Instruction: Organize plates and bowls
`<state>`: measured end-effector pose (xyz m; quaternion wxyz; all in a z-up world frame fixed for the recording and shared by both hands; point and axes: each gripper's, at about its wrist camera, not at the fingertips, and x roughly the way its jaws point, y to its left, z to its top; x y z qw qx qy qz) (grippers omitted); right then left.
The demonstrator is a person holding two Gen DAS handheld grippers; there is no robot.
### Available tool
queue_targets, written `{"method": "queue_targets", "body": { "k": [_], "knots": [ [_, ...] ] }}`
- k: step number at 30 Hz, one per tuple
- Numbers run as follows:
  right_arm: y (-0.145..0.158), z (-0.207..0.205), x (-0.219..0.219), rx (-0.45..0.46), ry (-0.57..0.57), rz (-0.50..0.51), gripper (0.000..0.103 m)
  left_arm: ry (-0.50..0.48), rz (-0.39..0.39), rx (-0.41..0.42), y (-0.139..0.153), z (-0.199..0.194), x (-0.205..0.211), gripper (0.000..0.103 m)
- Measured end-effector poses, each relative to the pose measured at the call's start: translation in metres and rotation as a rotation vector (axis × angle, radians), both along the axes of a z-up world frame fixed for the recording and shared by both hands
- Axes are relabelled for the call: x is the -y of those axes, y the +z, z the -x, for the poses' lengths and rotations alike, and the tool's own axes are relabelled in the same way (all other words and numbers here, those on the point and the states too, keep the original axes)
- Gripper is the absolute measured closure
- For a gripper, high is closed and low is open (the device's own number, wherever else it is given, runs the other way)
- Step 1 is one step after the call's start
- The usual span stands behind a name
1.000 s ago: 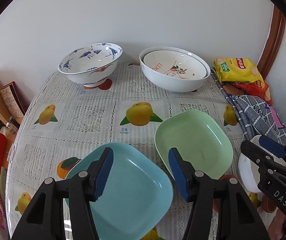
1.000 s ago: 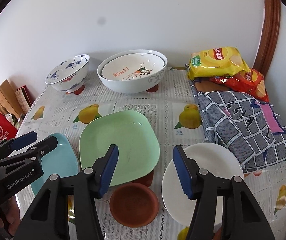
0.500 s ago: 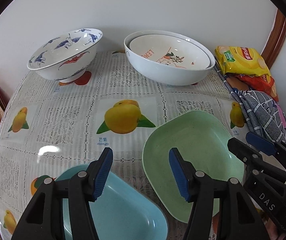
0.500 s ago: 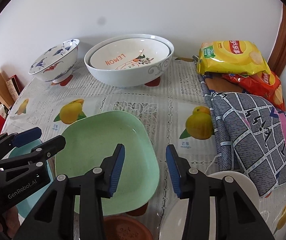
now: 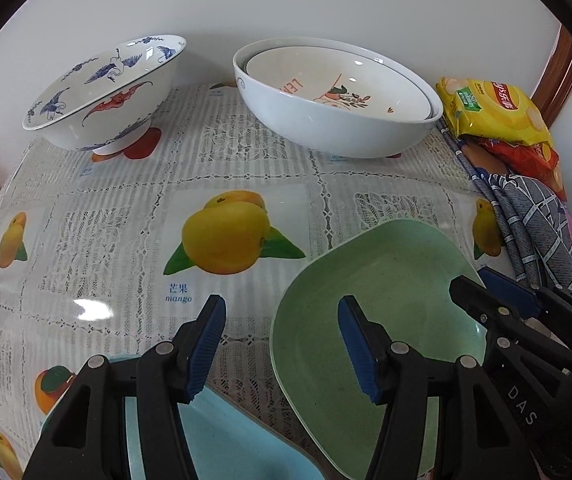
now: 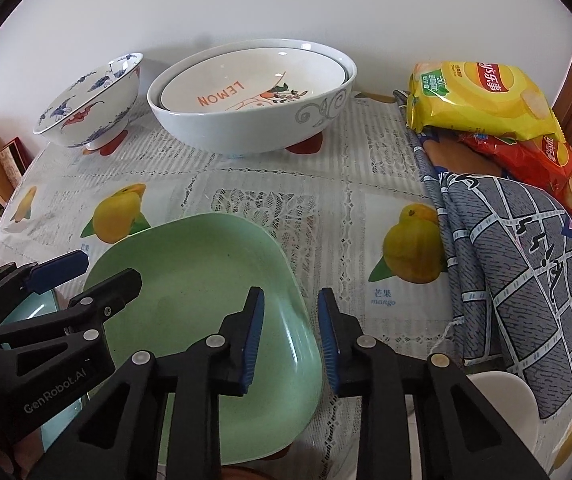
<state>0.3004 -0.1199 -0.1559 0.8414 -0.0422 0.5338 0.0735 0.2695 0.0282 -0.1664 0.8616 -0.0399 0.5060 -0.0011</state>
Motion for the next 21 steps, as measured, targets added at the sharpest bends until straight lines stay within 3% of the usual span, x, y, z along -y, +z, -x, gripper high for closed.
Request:
{"method": "queue_targets", "body": {
  "k": [4,6,12,15,21],
  "knots": [
    [-0.001,0.000,-0.001,0.003,-0.006,0.014,0.085,-0.006,0.007,-0.003,-0.005,-0.001,0.002,0.048],
    [-0.002,0.000,0.001,0.005,-0.010,0.013,0.091,-0.004,0.004,-0.001,-0.006,0.000,0.003,0.064],
    [0.000,0.003,0.003,0.029,-0.011,0.018,0.094,0.012,0.008,0.010,-0.010,0.003,0.001,0.086],
    [0.003,0.004,0.005,0.038,-0.019,0.010,0.094,0.024,0.055,0.014,-0.006,0.003,-0.006,0.088],
    [0.019,0.008,0.004,0.077,-0.027,-0.016,0.094,0.033,0.070,0.062,0.012,0.010,-0.011,0.089]
  ]
}}
